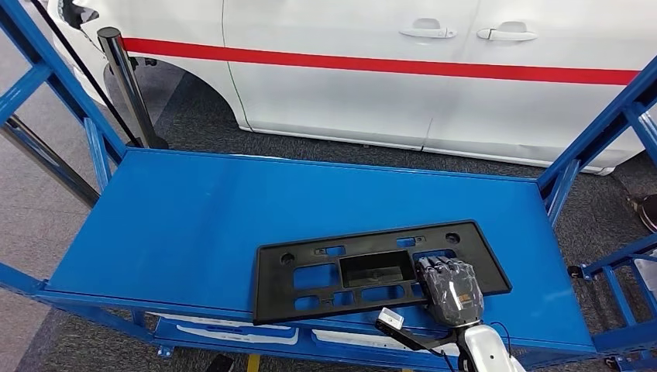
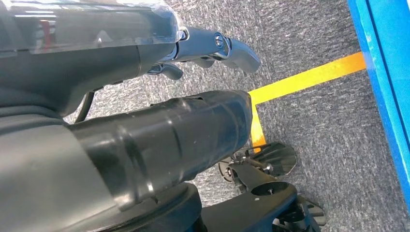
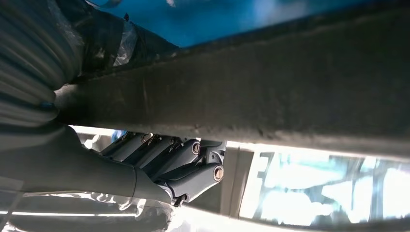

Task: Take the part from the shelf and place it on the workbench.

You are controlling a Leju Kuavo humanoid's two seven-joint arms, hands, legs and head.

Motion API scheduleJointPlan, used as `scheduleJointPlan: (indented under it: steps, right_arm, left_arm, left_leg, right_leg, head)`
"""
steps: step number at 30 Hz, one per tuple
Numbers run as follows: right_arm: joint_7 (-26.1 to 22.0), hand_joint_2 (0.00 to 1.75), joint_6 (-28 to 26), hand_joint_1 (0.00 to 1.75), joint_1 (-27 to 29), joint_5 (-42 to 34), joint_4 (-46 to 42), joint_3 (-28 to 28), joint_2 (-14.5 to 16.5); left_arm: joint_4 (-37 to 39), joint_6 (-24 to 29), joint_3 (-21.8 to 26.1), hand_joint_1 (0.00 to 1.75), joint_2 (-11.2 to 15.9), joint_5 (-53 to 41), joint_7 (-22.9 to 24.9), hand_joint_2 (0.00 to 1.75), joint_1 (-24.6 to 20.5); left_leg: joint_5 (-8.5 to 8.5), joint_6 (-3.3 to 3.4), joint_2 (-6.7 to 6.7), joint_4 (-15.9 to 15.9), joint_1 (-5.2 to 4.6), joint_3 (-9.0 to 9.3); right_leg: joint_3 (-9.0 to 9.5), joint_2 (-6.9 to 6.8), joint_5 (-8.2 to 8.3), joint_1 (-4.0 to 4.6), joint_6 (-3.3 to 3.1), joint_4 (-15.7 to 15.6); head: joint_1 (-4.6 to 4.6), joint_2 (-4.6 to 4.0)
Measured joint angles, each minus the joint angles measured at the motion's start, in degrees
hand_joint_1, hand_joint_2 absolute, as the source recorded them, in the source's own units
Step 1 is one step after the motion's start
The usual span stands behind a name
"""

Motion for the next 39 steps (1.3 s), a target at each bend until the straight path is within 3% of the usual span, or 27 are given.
scheduleJointPlan:
  steps: [6,12,20,25,39]
  right_arm:
    - [2.70,1.75,-7.16,1.75,5.39,4.75,-10.03,-1.86,4.18]
    - [2.34,1.75,-7.80,1.75,8.93,8.94,-19.61,-3.85,8.39]
    - [-1.70,1.75,-7.80,1.75,13.06,11.52,-34.97,-4.86,14.59]
    - [-2.43,1.75,-7.78,1.75,14.26,11.66,-38.48,-4.15,16.84]
    - [-4.98,1.75,-7.77,1.75,15.41,11.13,-39.00,-2.19,19.10]
  left_arm:
    - [0.00,0.77,0.00,0.00,0.00,0.71,-0.55,0.00,0.21]
    - [0.00,1.02,0.01,0.00,-0.02,0.80,-0.57,0.00,0.33]
    - [0.00,1.99,0.02,0.00,-0.02,1.62,-0.58,0.00,0.68]
    - [0.00,2.03,0.04,0.00,-0.02,1.75,-0.57,0.00,0.89]
    - [0.00,1.92,0.98,0.00,-0.11,1.73,-1.51,0.00,1.05]
  left_leg:
    - [-0.04,-0.07,0.00,0.00,0.00,-0.11]
    - [-0.05,-0.08,-0.01,0.00,0.00,-0.14]
    - [-0.08,-0.13,0.00,0.00,0.01,-0.14]
    - [-0.09,-0.14,0.00,-0.01,0.01,-0.14]
    - [-0.10,-0.15,0.00,-0.01,0.02,-0.15]
  right_leg:
    - [-0.18,0.01,-0.06,0.00,-0.02,0.10]
    - [-0.23,-0.01,-0.09,0.00,-0.06,0.14]
    - [-0.24,0.00,-0.15,0.01,-0.09,0.14]
    - [-0.24,0.01,-0.18,0.00,-0.11,0.14]
    - [-0.24,0.01,-0.19,0.02,-0.12,0.15]
  head:
    - [0.00,0.00]
    - [0.02,0.00]
    - [0.01,0.00]
    - [0.01,0.00]
    - [0.01,0.00]
